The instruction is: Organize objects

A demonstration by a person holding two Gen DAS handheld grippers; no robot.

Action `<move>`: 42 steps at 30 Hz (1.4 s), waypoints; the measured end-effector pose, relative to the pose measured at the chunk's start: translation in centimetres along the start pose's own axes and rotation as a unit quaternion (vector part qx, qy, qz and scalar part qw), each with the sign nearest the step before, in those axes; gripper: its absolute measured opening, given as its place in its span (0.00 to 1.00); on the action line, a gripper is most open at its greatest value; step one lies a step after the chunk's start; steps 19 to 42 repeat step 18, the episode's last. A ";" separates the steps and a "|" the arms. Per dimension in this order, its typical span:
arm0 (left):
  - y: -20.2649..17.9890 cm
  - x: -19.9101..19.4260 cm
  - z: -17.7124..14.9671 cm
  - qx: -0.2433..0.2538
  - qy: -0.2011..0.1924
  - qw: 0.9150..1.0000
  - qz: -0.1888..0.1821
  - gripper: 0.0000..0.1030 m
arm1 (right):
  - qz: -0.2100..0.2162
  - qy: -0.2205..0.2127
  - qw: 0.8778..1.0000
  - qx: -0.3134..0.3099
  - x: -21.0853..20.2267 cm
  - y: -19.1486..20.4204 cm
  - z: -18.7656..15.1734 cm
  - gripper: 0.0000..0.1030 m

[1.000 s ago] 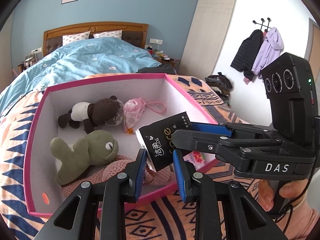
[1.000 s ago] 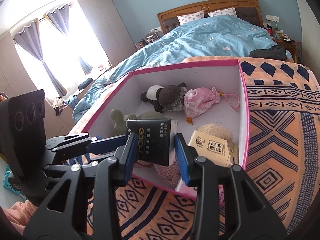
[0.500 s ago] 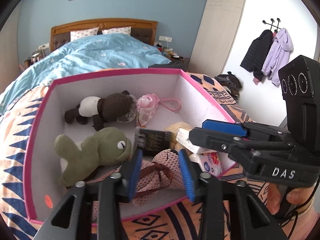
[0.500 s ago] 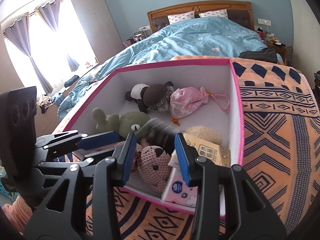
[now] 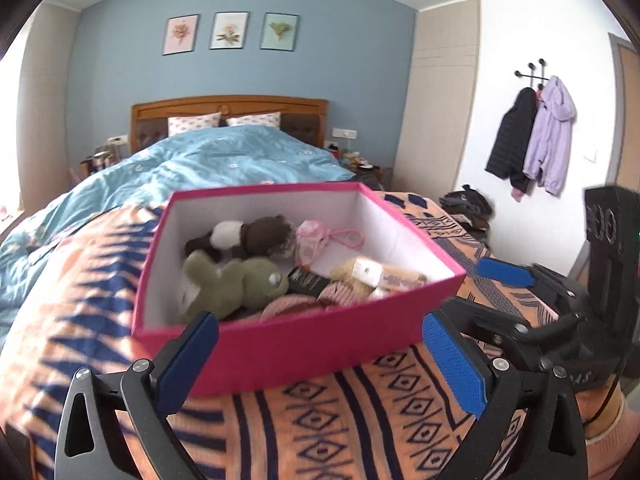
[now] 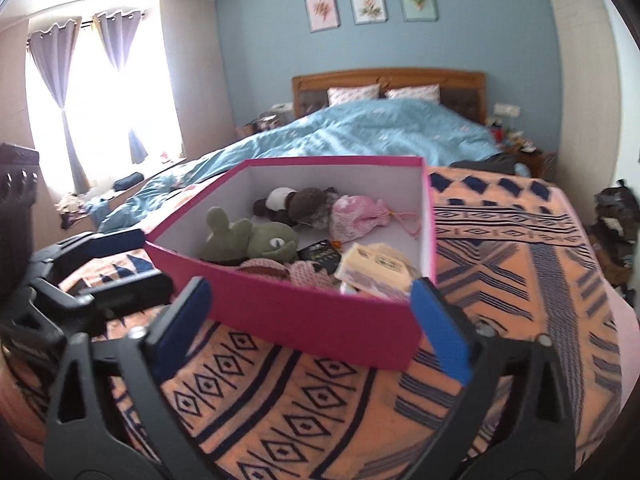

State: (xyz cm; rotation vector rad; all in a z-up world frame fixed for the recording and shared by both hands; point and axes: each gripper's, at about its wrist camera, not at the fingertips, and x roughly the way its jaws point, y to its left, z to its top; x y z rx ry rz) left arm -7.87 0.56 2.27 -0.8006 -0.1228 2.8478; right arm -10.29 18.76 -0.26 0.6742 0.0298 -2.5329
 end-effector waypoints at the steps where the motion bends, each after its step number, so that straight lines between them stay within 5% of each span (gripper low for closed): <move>1: 0.1 -0.1 -0.6 -0.008 0.005 1.000 0.004 1.00 | -0.005 0.001 1.000 -0.001 -0.1 0.1 -0.5 1.00; 16: 0.0 -0.5 -5.6 -0.027 0.039 0.996 0.079 1.00 | -0.027 0.042 0.999 0.017 0.3 1.1 -5.4 1.00; 42: 0.1 -0.5 -5.9 -0.030 0.042 0.995 0.080 1.00 | -0.026 0.044 0.999 0.017 0.4 1.1 -5.6 1.00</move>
